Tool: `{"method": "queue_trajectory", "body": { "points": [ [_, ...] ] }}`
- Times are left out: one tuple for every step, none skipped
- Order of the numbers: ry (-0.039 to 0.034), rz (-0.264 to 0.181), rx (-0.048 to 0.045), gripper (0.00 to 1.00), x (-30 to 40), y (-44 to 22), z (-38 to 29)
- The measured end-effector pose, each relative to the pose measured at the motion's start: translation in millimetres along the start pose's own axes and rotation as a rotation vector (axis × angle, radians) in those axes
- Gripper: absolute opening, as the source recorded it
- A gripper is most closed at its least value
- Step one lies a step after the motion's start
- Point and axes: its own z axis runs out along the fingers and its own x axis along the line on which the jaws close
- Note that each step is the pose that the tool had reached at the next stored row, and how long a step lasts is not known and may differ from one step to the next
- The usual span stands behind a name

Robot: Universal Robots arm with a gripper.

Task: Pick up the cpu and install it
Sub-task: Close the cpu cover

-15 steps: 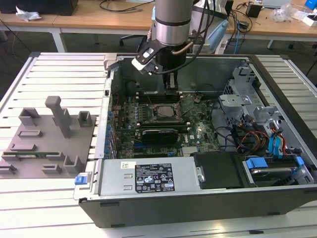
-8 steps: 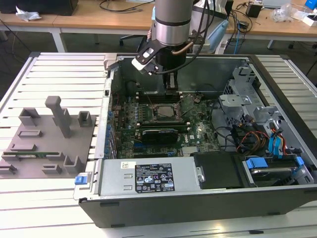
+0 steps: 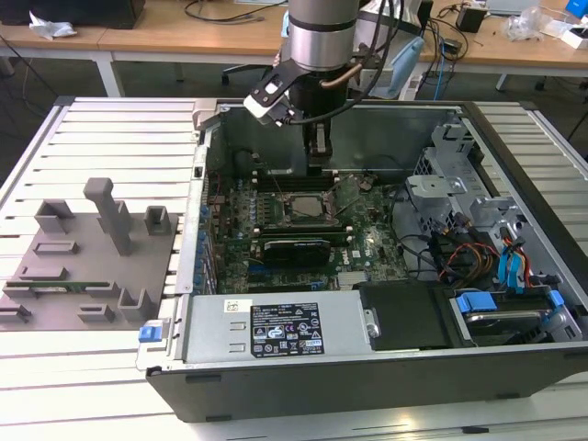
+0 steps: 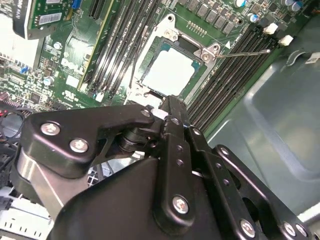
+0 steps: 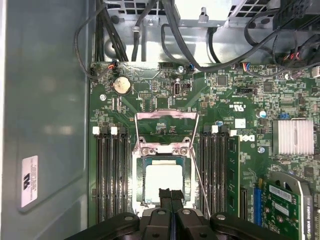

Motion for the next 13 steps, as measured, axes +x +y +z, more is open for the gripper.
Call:
{"method": "queue_trajectory", "body": {
  "points": [
    [0.0, 0.0, 0.0, 0.11, -0.1, 0.1, -2.6],
    [0.0, 0.0, 0.0, 0.11, -0.2, 0.3, -7.0],
    [0.0, 0.0, 0.0, 0.11, -0.2, 0.4, -8.1],
    [0.0002, 0.0, 0.0, 0.11, -0.2, 0.4, -8.3],
    [0.0001, 0.0, -0.0001, 0.11, -0.2, 0.4, -8.3],
    [0.0001, 0.0, -0.0001, 0.11, -0.2, 0.4, -8.3],
    [0.0001, 0.0, -0.0001, 0.11, -0.2, 0.4, -8.3],
    [0.0001, 0.0, -0.0001, 0.11, -0.2, 0.6, -8.3],
    [0.0, 0.0, 0.0001, 0.11, -0.3, 1.3, -8.4],
    [-0.0002, 0.0, 0.0002, 0.11, -0.3, 2.3, -8.4],
    [-0.0001, 0.0, 0.0001, 0.11, -0.3, 4.0, -8.3],
    [0.0, 0.0, 0.0, 0.11, -0.3, 5.8, -8.1],
    [-0.0001, 0.0, 0.0, 0.11, -0.3, 7.6, -8.1]
  ]
}}
